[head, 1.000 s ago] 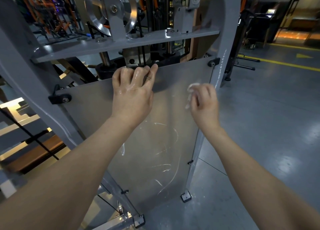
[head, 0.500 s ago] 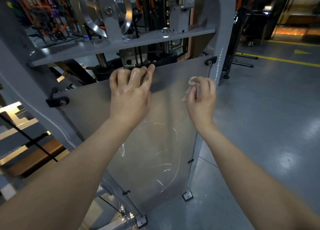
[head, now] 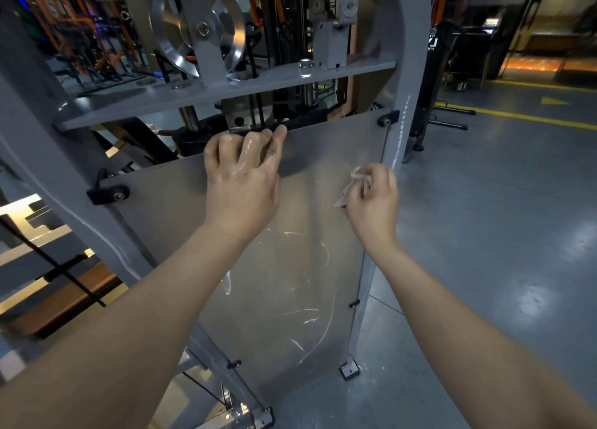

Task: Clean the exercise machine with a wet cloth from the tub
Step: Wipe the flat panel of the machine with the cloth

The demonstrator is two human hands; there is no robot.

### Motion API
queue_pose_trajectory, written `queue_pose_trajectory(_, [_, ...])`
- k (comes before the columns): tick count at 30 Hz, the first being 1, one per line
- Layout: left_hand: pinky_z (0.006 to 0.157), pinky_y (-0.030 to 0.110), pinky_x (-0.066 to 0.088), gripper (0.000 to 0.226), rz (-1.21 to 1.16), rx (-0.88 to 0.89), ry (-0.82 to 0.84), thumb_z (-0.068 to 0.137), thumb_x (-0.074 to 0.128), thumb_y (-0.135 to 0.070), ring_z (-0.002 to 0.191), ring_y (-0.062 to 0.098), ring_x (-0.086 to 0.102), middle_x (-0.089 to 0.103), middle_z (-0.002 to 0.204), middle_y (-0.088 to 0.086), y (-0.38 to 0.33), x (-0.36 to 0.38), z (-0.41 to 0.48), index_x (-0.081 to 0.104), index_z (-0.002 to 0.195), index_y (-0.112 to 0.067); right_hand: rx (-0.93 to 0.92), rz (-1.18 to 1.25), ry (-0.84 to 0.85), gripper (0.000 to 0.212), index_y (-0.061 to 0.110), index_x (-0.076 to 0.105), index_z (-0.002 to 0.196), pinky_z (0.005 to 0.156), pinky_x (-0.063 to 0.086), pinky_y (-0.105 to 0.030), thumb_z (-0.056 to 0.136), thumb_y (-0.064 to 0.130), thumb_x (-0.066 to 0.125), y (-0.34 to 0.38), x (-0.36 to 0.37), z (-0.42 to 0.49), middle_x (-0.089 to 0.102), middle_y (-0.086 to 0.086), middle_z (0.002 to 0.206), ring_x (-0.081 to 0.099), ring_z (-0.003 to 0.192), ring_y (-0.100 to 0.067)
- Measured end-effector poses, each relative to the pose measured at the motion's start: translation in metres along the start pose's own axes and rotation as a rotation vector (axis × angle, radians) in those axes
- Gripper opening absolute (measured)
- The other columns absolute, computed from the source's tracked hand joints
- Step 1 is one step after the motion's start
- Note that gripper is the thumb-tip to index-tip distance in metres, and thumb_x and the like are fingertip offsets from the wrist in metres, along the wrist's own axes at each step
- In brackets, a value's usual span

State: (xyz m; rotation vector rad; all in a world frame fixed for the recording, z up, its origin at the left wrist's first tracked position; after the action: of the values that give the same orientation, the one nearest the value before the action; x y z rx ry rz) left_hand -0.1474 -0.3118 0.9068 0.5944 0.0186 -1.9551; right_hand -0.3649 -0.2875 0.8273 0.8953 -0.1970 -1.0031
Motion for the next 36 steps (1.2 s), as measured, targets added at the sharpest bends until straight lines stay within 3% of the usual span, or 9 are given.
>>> queue_pose_trajectory(3, [0.108,0.050,0.026,0.054,0.009,-0.003,-0.008,0.091,0.052,-0.012,0.106,0.032,0.038,0.060,0.123,0.006,0.000,0.000,0.000,0.057,0.145,-0.016,-0.084,0.046,-0.072,0.019,0.011,0.062,0.101,0.082,0.044,-0.008,0.094,-0.003,0.051,0.029,-0.010,0.021,0.058,0.001,0.109,0.061,0.091,0.006])
queue_pose_trajectory(8, [0.107,0.051,0.028,0.054,0.003,-0.012,0.002,0.092,0.050,-0.013,0.106,0.032,0.039,0.059,0.123,0.005,0.000,0.000,0.000,0.057,0.145,-0.016,0.100,0.009,-0.006,0.017,0.022,0.061,0.100,0.063,0.060,-0.036,0.096,0.008,0.051,-0.016,0.007,-0.021,0.054,0.002,0.110,0.069,0.074,-0.019])
queue_pose_trajectory(11, [0.108,0.051,0.028,0.055,0.008,-0.012,0.010,0.091,0.052,-0.014,0.106,0.032,0.039,0.060,0.124,0.006,0.000,0.000,0.000,0.056,0.146,-0.016,0.211,0.017,0.001,0.015,0.010,0.060,0.098,0.068,0.041,-0.001,0.093,0.000,0.051,-0.009,0.003,-0.008,0.056,-0.006,0.109,0.060,0.087,-0.001])
queue_pose_trajectory(15, [0.108,0.050,0.026,0.055,0.019,-0.007,0.017,0.091,0.053,-0.014,0.106,0.031,0.038,0.060,0.124,0.006,0.000,0.000,-0.001,0.055,0.146,-0.016,0.080,0.093,-0.099,0.016,0.010,0.063,0.103,0.074,0.035,0.001,0.097,-0.001,0.052,0.026,-0.012,0.022,0.056,-0.006,0.108,0.053,0.087,0.019])
queue_pose_trajectory(20, [0.108,0.051,0.027,0.055,0.005,-0.019,0.031,0.091,0.054,-0.014,0.107,0.031,0.038,0.061,0.124,0.006,0.000,0.000,0.000,0.056,0.145,-0.016,0.209,0.034,-0.003,0.015,0.003,0.059,0.102,0.062,0.052,-0.016,0.096,-0.004,0.047,-0.008,0.004,-0.028,0.053,-0.006,0.105,0.062,0.069,0.007])
queue_pose_trajectory(23, [0.108,0.050,0.025,0.055,0.016,-0.009,0.019,0.090,0.055,-0.014,0.106,0.031,0.037,0.062,0.124,0.006,0.000,-0.001,0.000,0.057,0.145,-0.016,0.197,0.035,-0.047,0.016,0.007,0.059,0.099,0.065,0.038,-0.001,0.094,-0.004,0.049,0.006,-0.004,-0.001,0.056,-0.011,0.108,0.054,0.079,0.020])
queue_pose_trajectory(31, [0.109,0.050,0.026,0.055,0.003,-0.017,0.031,0.090,0.055,-0.015,0.106,0.031,0.037,0.062,0.124,0.006,0.000,0.000,0.000,0.057,0.145,-0.017,0.170,0.007,0.093,0.018,0.015,0.059,0.096,0.058,0.058,-0.049,0.095,0.001,0.049,-0.031,0.016,-0.049,0.052,0.000,0.104,0.067,0.061,-0.012])
queue_pose_trajectory(34, [0.109,0.052,0.030,0.055,-0.005,-0.022,0.034,0.091,0.053,-0.014,0.107,0.031,0.037,0.061,0.124,0.006,0.000,0.001,0.000,0.056,0.146,-0.017,0.182,0.082,0.091,0.015,0.009,0.058,0.095,0.055,0.058,-0.041,0.097,-0.002,0.047,-0.007,0.013,-0.033,0.051,0.000,0.106,0.068,0.060,-0.010])
queue_pose_trajectory(36, [0.109,0.053,0.031,0.055,-0.011,-0.022,0.044,0.092,0.051,-0.014,0.108,0.031,0.037,0.061,0.125,0.006,0.001,0.002,-0.001,0.055,0.147,-0.017,0.103,0.118,0.016,0.015,0.006,0.059,0.097,0.061,0.053,-0.018,0.098,-0.005,0.048,0.011,0.005,-0.017,0.053,-0.002,0.109,0.067,0.066,0.002])
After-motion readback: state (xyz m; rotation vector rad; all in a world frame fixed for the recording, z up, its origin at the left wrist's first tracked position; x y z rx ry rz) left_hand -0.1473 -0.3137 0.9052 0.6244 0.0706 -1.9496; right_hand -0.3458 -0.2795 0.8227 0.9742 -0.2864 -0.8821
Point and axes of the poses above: each hand's wrist, its own z-axis towards the middle knuckle, its own x-axis out of the palm, y = z × x, the point moved 5 cm from there along z, towards the middle knuckle
